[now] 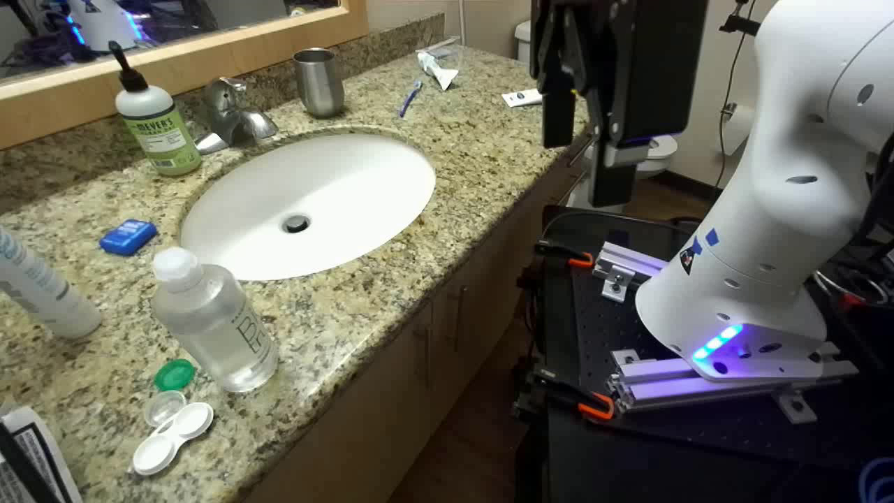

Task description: Move the dental floss to the right side of the sink

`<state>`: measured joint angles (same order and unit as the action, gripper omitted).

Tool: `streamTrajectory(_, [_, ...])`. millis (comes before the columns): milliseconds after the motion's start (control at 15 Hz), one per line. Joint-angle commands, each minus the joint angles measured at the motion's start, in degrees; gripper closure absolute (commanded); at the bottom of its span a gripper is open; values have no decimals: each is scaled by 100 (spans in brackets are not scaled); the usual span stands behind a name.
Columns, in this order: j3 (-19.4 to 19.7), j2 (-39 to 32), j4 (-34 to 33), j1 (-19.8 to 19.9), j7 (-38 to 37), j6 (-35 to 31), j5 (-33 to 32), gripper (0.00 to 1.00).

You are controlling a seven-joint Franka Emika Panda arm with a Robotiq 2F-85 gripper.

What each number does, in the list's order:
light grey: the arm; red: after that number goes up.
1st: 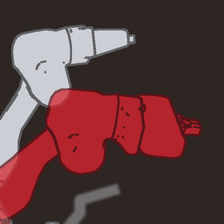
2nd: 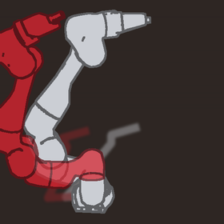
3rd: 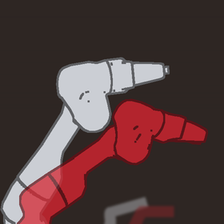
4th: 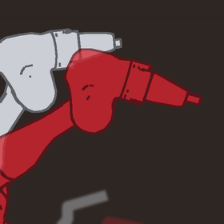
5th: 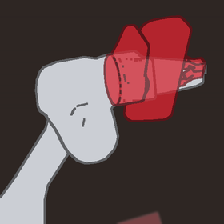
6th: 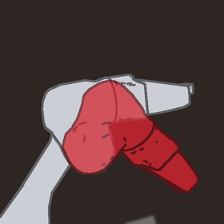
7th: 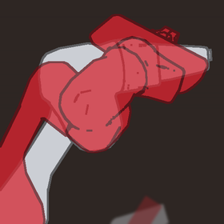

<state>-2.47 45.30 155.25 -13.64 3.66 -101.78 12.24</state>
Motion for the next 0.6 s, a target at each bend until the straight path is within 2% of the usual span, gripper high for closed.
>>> streamTrajectory(0, [-97, 1, -11, 117, 67, 26, 61, 0])
streamTrajectory(333, [-97, 1, -11, 117, 67, 26, 61, 0])
streamTrajectory(400, [-253, -376, 102, 258, -263, -557, 86, 0])
streamTrajectory(467, [-284, -441, 200, 341, -377, -1253, 134, 0])
streamTrajectory(533, [-494, -613, 214, 571, -476, -1653, 246, 0])
